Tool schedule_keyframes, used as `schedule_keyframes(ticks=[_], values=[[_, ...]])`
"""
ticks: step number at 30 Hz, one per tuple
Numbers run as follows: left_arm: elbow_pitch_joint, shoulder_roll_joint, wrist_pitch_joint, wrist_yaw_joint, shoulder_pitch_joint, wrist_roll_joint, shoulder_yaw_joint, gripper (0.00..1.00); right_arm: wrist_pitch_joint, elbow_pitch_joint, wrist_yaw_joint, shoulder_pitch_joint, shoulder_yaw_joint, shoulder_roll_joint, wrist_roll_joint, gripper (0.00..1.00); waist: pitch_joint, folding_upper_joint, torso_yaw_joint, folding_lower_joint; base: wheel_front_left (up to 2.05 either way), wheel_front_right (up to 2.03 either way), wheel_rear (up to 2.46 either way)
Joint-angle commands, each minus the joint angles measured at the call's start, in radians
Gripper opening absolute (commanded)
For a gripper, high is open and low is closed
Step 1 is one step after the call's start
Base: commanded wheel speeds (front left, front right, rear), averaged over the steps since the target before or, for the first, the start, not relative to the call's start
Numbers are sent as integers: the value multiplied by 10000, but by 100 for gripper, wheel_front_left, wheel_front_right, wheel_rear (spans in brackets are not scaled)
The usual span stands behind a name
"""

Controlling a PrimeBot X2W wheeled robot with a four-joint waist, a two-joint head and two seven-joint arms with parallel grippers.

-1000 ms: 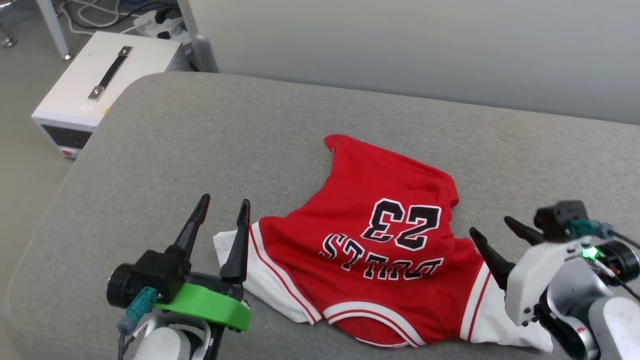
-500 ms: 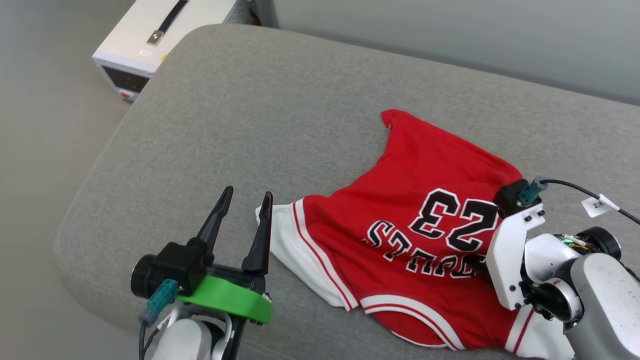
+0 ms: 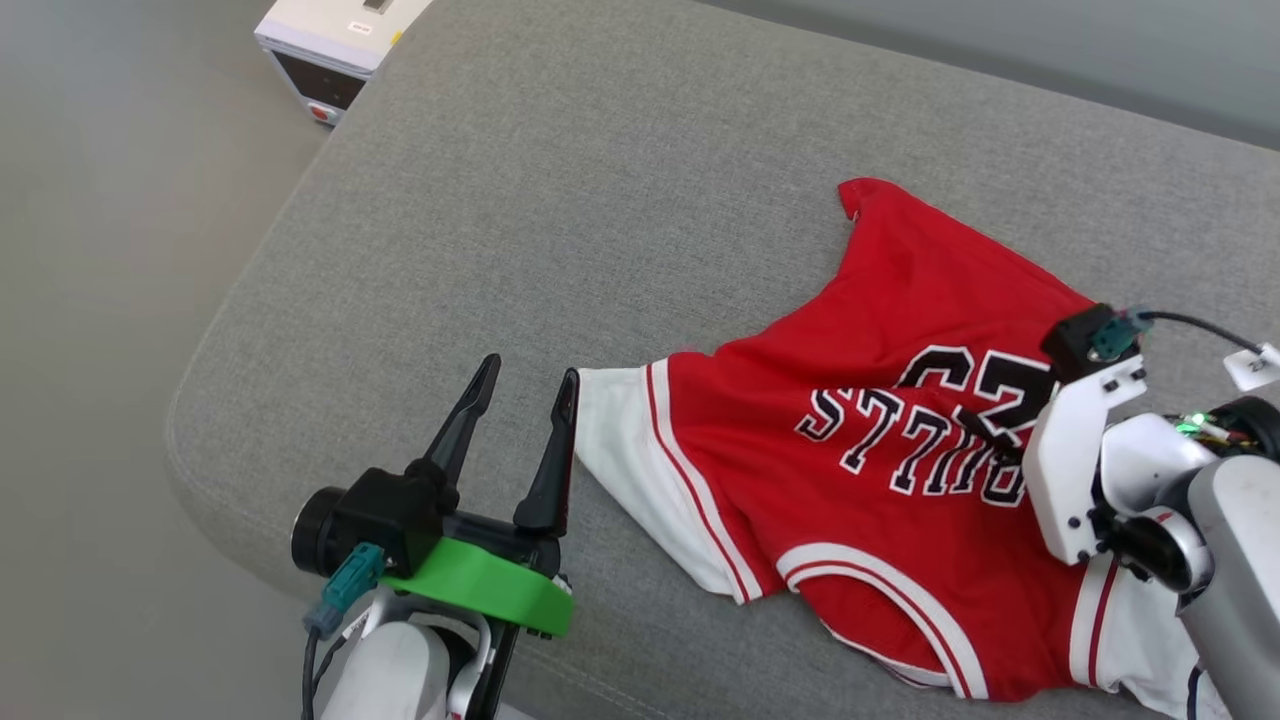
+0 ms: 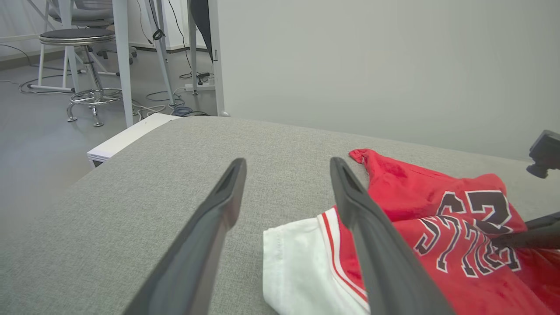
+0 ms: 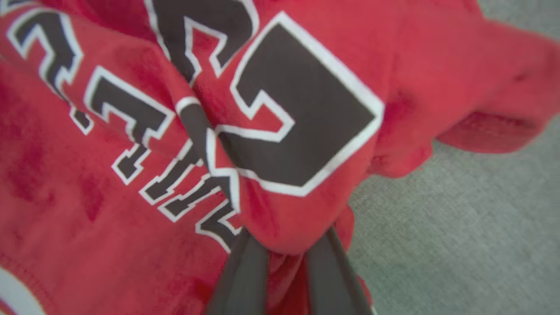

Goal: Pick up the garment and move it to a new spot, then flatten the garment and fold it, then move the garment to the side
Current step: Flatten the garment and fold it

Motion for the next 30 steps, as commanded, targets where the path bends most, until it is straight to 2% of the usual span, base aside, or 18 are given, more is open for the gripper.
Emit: schedule_keyframes(ticks=[1, 10, 16, 17, 18, 24, 30], values=[[3, -59, -57, -25, -177, -31, -29, 100, -125, 385, -23, -113, -142, -210, -110, 0, 12, 0, 21, 0, 0, 0, 0], [44, -70, -57, -26, -197, -40, -129, 100, -807, 1304, -23, -1042, -777, -1168, -682, 0, -6, 0, -3, 0, 0, 0, 0], [102, -81, -57, -26, -268, -91, -214, 100, -1945, 2227, -23, -1713, -306, -1531, -1244, 0, 70, 0, 12, 0, 0, 0, 0], [115, -82, -57, -26, -271, -92, -218, 100, -2059, 2369, -23, -1755, -253, -1498, -1255, 34, 58, 0, 11, 0, 0, 0, 0], [136, -84, -57, -26, -271, -91, -222, 100, -2238, 2520, -23, -1788, -190, -1440, -1261, 100, 31, 0, 8, 0, 0, 0, 0], [252, -65, -57, -26, -198, -91, -198, 100, -3437, 3165, -23, -1764, -445, -873, -754, 100, -337, 0, -146, 0, 0, 0, 0], [323, 43, -57, -26, -51, -253, 1, 100, -5019, 2768, -23, -1402, -794, -515, -50, 100, -943, 0, -641, 0, 0, 0, 0]])
